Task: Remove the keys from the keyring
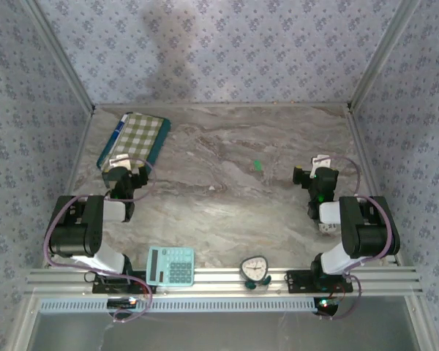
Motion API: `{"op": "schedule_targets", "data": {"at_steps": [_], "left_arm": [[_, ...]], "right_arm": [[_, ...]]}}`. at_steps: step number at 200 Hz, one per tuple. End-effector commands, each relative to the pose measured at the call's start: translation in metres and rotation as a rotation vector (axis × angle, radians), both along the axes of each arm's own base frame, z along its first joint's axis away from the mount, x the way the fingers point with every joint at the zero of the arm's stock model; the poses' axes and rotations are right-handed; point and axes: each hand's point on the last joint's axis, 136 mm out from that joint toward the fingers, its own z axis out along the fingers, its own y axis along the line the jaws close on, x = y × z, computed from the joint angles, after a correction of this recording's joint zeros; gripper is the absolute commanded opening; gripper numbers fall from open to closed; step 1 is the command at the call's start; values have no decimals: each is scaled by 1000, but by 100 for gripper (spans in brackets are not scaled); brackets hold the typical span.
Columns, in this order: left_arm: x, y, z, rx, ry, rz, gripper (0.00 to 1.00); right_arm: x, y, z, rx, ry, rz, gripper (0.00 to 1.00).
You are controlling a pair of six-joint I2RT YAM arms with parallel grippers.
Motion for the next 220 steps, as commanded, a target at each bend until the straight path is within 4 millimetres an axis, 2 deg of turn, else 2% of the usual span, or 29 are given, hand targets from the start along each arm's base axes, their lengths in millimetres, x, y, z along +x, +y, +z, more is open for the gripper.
{"op": "schedule_targets", "data": {"at_steps": [1, 196, 220], "left_arm": [[5, -1, 11, -13, -36, -8, 99], [6, -2, 13, -15, -37, -18, 99], [10, -6, 20, -17, -10, -38, 99]], "right_arm": [[6, 0, 9, 9, -26, -1, 100], [5, 0, 9, 9, -28, -1, 100], [5, 4, 18, 7, -26, 26, 100]]}}
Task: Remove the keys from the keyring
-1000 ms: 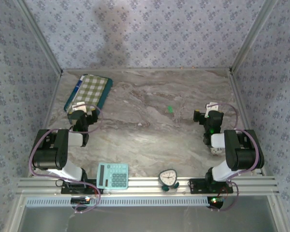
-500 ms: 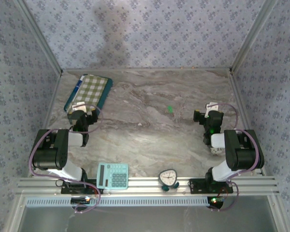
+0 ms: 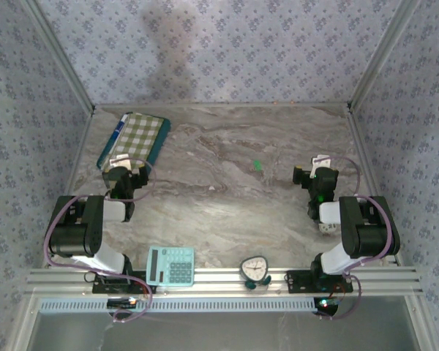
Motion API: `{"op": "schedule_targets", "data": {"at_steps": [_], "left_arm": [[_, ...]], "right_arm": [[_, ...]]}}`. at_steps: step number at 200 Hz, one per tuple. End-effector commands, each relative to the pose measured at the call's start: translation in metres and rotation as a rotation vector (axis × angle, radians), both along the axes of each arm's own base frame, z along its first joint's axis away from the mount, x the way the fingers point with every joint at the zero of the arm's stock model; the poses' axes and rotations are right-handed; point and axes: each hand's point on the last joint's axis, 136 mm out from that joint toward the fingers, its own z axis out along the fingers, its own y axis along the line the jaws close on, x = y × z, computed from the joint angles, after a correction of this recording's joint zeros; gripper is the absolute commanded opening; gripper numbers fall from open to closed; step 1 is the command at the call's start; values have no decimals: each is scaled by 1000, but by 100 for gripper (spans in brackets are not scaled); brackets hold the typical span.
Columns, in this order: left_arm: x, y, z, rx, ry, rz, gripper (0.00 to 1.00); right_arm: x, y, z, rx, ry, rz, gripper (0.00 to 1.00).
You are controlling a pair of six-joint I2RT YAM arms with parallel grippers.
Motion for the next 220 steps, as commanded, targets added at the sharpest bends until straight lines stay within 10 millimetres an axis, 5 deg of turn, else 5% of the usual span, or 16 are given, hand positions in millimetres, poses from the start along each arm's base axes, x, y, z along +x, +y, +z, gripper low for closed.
{"op": "schedule_targets", "data": {"at_steps": [1, 58, 71, 87, 98, 112, 147, 176, 220], "left_arm": [[10, -3, 22, -11, -19, -24, 99], [8, 20, 65, -29, 23, 142, 99], [8, 21, 79, -95, 17, 172, 99], [8, 13, 94, -266, -25, 177, 99], [7, 12, 96, -421, -19, 211, 99], [14, -11, 100, -579, 2, 97, 96], [12, -68, 107, -704, 118, -101, 84], [-7, -119, 104, -735, 198, -252, 83], [-47, -168, 89, -754, 283, -378, 81]], "right_arm": [[5, 4, 19, 5, -25, 26, 100], [-9, 4, 73, 76, -44, -21, 100], [-18, 2, 93, 208, -93, -72, 99], [-38, -11, 88, 465, -49, -236, 100], [-39, -8, 91, 548, -41, -193, 100], [-35, 1, 100, 592, -50, -110, 100], [-30, 40, 98, 559, 164, 4, 77], [-19, 74, 80, 562, 326, 103, 65], [8, 121, 45, 498, 496, 188, 60]]}}
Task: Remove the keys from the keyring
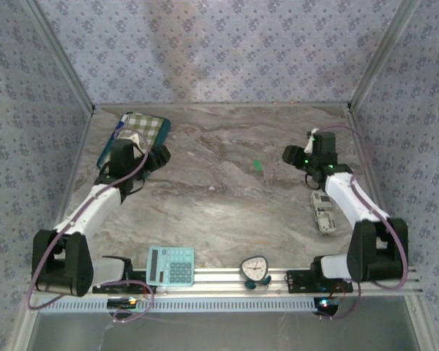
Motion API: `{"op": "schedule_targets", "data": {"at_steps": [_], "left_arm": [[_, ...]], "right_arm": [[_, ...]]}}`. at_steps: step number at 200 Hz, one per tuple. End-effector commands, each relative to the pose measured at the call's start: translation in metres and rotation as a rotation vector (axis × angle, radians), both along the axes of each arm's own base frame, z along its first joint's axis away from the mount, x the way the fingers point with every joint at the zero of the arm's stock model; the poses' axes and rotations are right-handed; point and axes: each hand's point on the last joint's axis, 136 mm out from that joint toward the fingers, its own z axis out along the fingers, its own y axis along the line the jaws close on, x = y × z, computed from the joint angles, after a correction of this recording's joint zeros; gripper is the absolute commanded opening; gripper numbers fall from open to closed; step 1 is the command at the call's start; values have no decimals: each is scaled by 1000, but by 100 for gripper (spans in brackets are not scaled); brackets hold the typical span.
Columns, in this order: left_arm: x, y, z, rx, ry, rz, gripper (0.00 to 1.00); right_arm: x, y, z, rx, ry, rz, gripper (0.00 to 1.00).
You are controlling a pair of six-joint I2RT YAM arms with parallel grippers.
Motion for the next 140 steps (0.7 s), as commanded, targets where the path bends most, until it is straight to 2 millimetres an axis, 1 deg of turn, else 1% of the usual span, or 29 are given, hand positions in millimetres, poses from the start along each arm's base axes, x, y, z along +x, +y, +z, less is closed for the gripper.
{"op": "schedule_targets", "data": {"at_steps": [1, 12, 32, 50, 55, 56, 58, 61, 98, 140], "left_arm": [[-29, -27, -6, -45, 37, -94, 81], [-39, -35, -9, -33, 36, -122, 81], [-52, -43, -17, -32, 43, -136, 81], [-62, -47, -24, -26, 59, -153, 82], [-64, -47, -26, -26, 63, -154, 82], [-65, -47, -26, -25, 64, -155, 82], [-66, -47, -27, -25, 66, -155, 82], [-67, -47, -28, -24, 70, -155, 82], [-71, -43, -30, -12, 76, -140, 82], [-72, -43, -33, -24, 88, -134, 83]], "right_arm": [[2, 25, -24, -28, 121, 90, 60], [9, 36, -34, -44, 145, 122, 58], [22, 55, -50, -80, 188, 175, 56], [31, 67, -61, -110, 214, 203, 53], [30, 69, -70, -122, 236, 212, 53], [30, 69, -70, -122, 236, 212, 53], [37, 72, -63, -118, 216, 214, 53], [39, 74, -63, -119, 214, 220, 52], [50, 88, -81, -130, 249, 256, 51], [54, 102, -98, -134, 289, 311, 51]]}}
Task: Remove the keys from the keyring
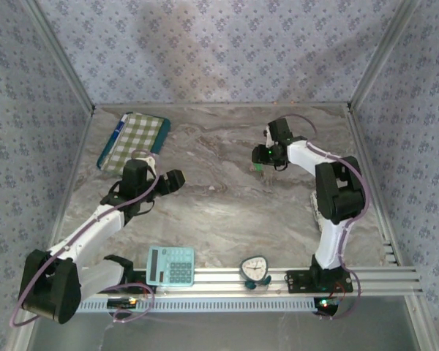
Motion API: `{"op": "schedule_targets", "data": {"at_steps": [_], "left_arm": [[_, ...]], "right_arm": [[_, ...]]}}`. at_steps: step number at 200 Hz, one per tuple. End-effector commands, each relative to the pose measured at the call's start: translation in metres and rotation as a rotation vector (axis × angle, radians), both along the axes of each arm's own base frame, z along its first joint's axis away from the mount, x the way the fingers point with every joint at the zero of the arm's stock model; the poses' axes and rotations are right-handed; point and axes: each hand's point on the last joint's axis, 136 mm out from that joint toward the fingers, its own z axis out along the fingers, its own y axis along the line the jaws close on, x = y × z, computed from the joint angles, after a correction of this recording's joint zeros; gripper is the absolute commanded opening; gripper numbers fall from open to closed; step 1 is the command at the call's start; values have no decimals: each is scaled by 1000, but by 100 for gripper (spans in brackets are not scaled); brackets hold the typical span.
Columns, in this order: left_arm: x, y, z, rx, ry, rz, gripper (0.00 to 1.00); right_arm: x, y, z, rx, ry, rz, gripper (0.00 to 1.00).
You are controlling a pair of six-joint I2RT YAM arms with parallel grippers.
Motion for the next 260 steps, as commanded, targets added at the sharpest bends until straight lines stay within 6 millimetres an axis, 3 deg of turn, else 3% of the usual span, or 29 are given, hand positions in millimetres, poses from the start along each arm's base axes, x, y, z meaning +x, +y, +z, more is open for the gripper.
{"op": "schedule_targets", "data": {"at_steps": [1, 72, 94, 168, 213, 234, 260], "left_arm": [[-4, 0, -2, -8, 10, 9, 83], [-7, 3, -9, -15, 25, 32, 83], [-8, 3, -11, -16, 29, 37, 83], [-7, 4, -15, -20, 37, 47, 84], [-9, 5, -16, -22, 41, 50, 84], [-10, 5, -17, -24, 42, 53, 84], [-10, 6, -16, -24, 37, 55, 84]], "right_arm": [[-2, 9, -10, -17, 38, 49, 51], [-5, 24, -25, 10, 77, 108, 41], [-9, 26, -24, 14, 84, 121, 33], [-25, 33, -21, -54, 72, 174, 25], [-30, 37, -20, -109, 66, 212, 28], [-36, 38, -21, -151, 65, 236, 35], [-40, 38, -19, -196, 55, 252, 34]]}}
